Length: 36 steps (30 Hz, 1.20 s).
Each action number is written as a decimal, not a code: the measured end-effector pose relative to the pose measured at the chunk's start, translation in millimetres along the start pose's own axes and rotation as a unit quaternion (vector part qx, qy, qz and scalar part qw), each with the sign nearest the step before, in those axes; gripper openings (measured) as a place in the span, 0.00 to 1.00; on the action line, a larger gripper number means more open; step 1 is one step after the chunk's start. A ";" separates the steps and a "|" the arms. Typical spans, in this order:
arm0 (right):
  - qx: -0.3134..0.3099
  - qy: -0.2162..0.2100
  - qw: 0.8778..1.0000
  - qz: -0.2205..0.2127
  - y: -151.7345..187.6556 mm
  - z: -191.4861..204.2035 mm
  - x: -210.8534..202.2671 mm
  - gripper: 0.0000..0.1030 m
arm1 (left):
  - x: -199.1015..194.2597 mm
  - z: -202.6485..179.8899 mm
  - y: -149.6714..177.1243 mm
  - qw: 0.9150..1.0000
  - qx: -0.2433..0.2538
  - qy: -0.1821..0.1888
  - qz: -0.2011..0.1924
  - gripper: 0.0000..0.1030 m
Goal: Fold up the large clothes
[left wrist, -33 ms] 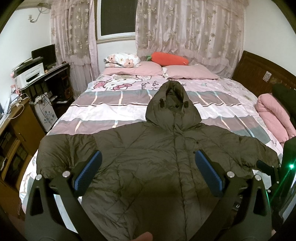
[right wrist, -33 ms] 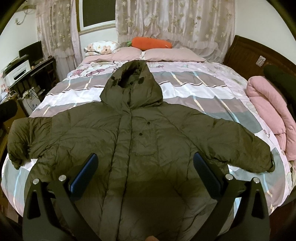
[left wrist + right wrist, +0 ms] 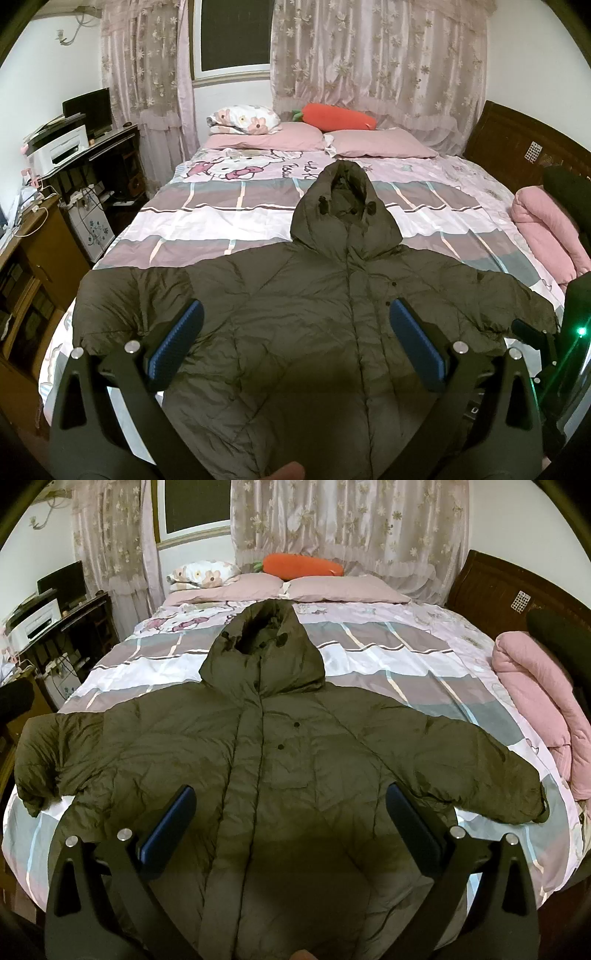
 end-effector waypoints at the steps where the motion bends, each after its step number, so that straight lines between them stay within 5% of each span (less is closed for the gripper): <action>1: 0.002 0.000 1.000 0.001 0.2 -0.8 -0.1 0.99 | -0.1 -0.7 -0.6 1.000 0.000 0.001 0.000 0.98; 11: 0.040 -0.013 0.999 -0.009 -20.4 -30.0 -10.3 0.99 | 9.4 -21.7 11.3 1.000 0.019 0.003 0.009 0.98; 15: 0.086 0.002 0.996 0.010 -56.9 -83.5 7.1 0.99 | 15.3 -32.7 16.7 0.999 0.036 0.033 0.021 0.98; 18: 0.182 0.012 0.981 0.065 -77.4 -166.2 44.8 0.99 | 36.0 -45.2 20.1 0.993 0.047 0.083 0.065 0.98; 21: 0.350 0.037 0.929 0.112 -65.0 -281.6 85.8 0.99 | 71.9 -73.4 29.9 0.975 0.022 0.171 0.143 0.98; 23: 0.470 0.040 0.871 0.138 -36.8 -346.3 101.3 0.99 | 92.6 -92.3 32.5 0.962 0.004 0.212 0.172 0.98; 25: 0.580 0.029 0.799 0.155 -1.9 -400.4 110.1 0.99 | 115.8 -113.9 32.1 0.952 -0.001 0.231 0.200 0.98; 26: 0.612 0.019 0.775 0.156 8.8 -417.0 113.1 0.99 | 128.2 -128.9 33.1 0.946 0.001 0.238 0.218 0.98; 28: 0.631 0.014 0.761 0.153 19.5 -433.3 115.7 0.99 | 143.6 -150.9 37.7 0.938 0.018 0.250 0.238 0.98; 31: 0.632 0.050 0.755 0.170 33.3 -459.5 129.2 0.98 | 158.3 -175.5 48.0 0.931 0.062 0.241 0.269 0.98; 33: 0.654 0.065 0.736 0.159 43.0 -476.1 133.1 0.77 | 165.3 -185.2 53.5 0.926 0.074 0.239 0.283 0.98; 35: 0.678 0.034 0.725 0.114 45.2 -491.5 135.4 0.23 | 169.4 -192.1 59.2 0.921 0.085 0.243 0.292 0.98; 36: 0.677 0.025 0.729 0.098 40.1 -493.3 134.8 0.17 | 168.9 -193.5 64.0 0.919 0.094 0.240 0.297 0.98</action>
Point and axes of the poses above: each gripper's, at about its wrist camera, not at the fingertips, and x roughly the way its jaws point, z to its left, y to its underside, the point moved 2 cm from there along x, roughly the way its jaws point, and after that the axes turned 8 degrees about x, right-handed, at the moved point
